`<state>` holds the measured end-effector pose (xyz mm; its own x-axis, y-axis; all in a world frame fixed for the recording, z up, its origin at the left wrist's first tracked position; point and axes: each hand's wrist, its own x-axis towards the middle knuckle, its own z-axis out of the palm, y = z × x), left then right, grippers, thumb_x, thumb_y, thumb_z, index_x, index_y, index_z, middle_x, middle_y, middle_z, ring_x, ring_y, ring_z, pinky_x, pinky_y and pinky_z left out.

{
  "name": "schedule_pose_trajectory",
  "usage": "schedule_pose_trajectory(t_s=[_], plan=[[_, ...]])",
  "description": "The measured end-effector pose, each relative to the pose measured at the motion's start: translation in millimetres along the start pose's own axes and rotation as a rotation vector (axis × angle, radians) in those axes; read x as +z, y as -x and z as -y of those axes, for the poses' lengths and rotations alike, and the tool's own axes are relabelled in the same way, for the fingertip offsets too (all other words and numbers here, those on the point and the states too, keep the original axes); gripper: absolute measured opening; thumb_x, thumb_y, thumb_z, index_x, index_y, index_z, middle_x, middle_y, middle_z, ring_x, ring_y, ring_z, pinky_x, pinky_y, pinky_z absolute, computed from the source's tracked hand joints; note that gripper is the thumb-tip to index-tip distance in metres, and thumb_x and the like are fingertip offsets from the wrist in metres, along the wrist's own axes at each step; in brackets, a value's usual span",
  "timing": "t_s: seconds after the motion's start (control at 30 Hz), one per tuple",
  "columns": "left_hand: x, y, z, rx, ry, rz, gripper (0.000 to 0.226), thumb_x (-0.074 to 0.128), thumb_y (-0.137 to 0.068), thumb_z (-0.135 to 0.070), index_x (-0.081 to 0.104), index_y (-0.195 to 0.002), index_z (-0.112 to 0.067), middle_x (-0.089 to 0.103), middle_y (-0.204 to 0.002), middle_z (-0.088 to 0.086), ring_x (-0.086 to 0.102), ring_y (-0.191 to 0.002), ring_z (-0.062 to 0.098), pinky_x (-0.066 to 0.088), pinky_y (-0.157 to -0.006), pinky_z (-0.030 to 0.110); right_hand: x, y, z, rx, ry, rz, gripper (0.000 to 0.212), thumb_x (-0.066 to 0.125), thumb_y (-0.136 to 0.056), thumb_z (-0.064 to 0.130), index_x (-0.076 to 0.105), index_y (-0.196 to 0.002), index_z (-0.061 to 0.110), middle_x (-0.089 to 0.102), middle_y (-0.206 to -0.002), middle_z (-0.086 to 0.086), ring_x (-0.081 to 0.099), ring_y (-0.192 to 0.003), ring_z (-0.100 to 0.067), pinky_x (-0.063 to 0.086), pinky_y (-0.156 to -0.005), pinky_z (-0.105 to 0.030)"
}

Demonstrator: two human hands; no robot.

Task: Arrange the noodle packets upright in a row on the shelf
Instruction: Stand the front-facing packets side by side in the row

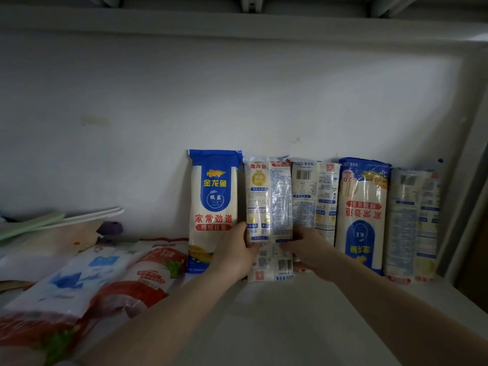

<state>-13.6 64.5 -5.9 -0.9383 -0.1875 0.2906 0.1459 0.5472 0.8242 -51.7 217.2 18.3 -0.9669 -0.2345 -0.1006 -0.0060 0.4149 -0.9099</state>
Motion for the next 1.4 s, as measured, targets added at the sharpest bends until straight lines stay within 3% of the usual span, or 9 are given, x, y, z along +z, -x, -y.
schedule_pose_trajectory(t_s=[0.2,0.43,0.6,0.67,0.87,1.0,1.13,1.27,1.4], plan=[[-5.7,7.0,-5.2,-0.005,0.103,0.038,0.03,0.068,-0.084,-0.012,0.059,-0.111,-0.021,0.064,-0.099,-0.01,0.062,-0.097,0.01,0.052,-0.076,0.021,-3.8,7.1,-2.8,-0.034,-0.015,0.034,0.029,0.05,-0.09,-0.001,0.058,-0.115,0.012,0.066,-0.109,-0.011,0.064,-0.097,-0.027,0.058,-0.079,-0.042],[3.1,34.9,-15.0,0.261,0.113,-0.095,0.037,0.073,-0.079,-0.016,0.066,-0.114,-0.025,0.069,-0.099,-0.007,0.066,-0.092,0.006,0.058,-0.078,0.026,4.2,39.3,13.7,-0.123,-0.085,0.18,0.004,0.064,-0.076,0.02,0.068,-0.079,0.021,0.07,-0.08,0.004,0.066,-0.076,-0.009,0.052,-0.07,-0.022],[13.7,51.2,-21.0,0.369,0.017,-0.333,0.026,0.071,-0.078,-0.011,0.067,-0.104,-0.017,0.058,-0.089,-0.011,0.06,-0.086,0.005,0.051,-0.075,0.014,17.6,54.5,17.1,-0.25,-0.21,-0.07,0.025,0.069,-0.08,0.026,0.061,-0.061,0.012,0.06,-0.051,0.01,0.058,-0.052,-0.003,0.04,-0.042,-0.004],[13.7,55.3,-24.7,0.405,0.029,-0.343,0.025,0.071,-0.078,-0.011,0.068,-0.102,-0.018,0.056,-0.086,-0.017,0.059,-0.086,0.001,0.048,-0.072,0.011,22.3,58.2,15.2,-0.25,-0.317,-0.118,0.018,0.072,-0.077,0.024,0.061,-0.069,0.013,0.061,-0.05,0.009,0.059,-0.047,0.004,0.043,-0.045,-0.007],[23.9,69.4,-37.7,0.44,0.164,-0.088,0.035,0.068,-0.08,0.004,0.061,-0.114,0.0,0.059,-0.094,-0.024,0.058,-0.095,-0.015,0.047,-0.079,0.004,25.0,55.6,10.2,-0.243,-0.469,-0.175,0.04,0.081,-0.068,0.028,0.067,-0.097,0.005,0.074,-0.079,-0.009,0.073,-0.071,-0.021,0.056,-0.06,-0.028],[17.6,71.0,-32.4,0.397,0.263,0.063,0.029,0.07,-0.077,-0.005,0.07,-0.101,-0.021,0.058,-0.11,-0.014,0.063,-0.096,0.004,0.054,-0.081,0.018,10.0,54.7,1.8,-0.166,-0.554,-0.227,0.019,0.074,-0.075,0.01,0.067,-0.093,0.006,0.072,-0.08,-0.012,0.07,-0.077,-0.029,0.058,-0.07,-0.039],[9.4,61.0,-26.1,0.122,0.245,0.014,0.042,0.07,-0.082,-0.021,0.051,-0.118,-0.034,0.051,-0.12,-0.019,0.05,-0.105,-0.008,0.041,-0.079,0.006,-1.4,54.5,-4.1,-0.156,-0.562,-0.23,0.02,0.071,-0.079,0.005,0.063,-0.095,0.013,0.072,-0.087,-0.009,0.069,-0.082,-0.028,0.056,-0.074,-0.043],[3.7,43.3,-18.1,-0.112,0.194,0.229,0.074,0.064,-0.086,-0.036,0.024,-0.147,-0.027,0.033,-0.151,-0.007,0.038,-0.133,0.011,0.031,-0.101,0.022,-6.3,55.2,-6.8,-0.196,-0.567,-0.175,0.024,0.071,-0.078,0.005,0.061,-0.091,0.023,0.073,-0.085,-0.003,0.07,-0.079,-0.024,0.055,-0.066,-0.039],[2.1,43.1,-15.8,-0.141,0.247,0.385,0.054,0.062,-0.088,-0.029,0.041,-0.138,-0.032,0.055,-0.134,-0.01,0.049,-0.124,0.01,0.038,-0.11,0.039,-8.6,57.4,-8.6,-0.233,-0.563,-0.07,0.03,0.069,-0.078,0.003,0.064,-0.103,0.019,0.075,-0.095,-0.009,0.072,-0.087,-0.03,0.057,-0.079,-0.048]])
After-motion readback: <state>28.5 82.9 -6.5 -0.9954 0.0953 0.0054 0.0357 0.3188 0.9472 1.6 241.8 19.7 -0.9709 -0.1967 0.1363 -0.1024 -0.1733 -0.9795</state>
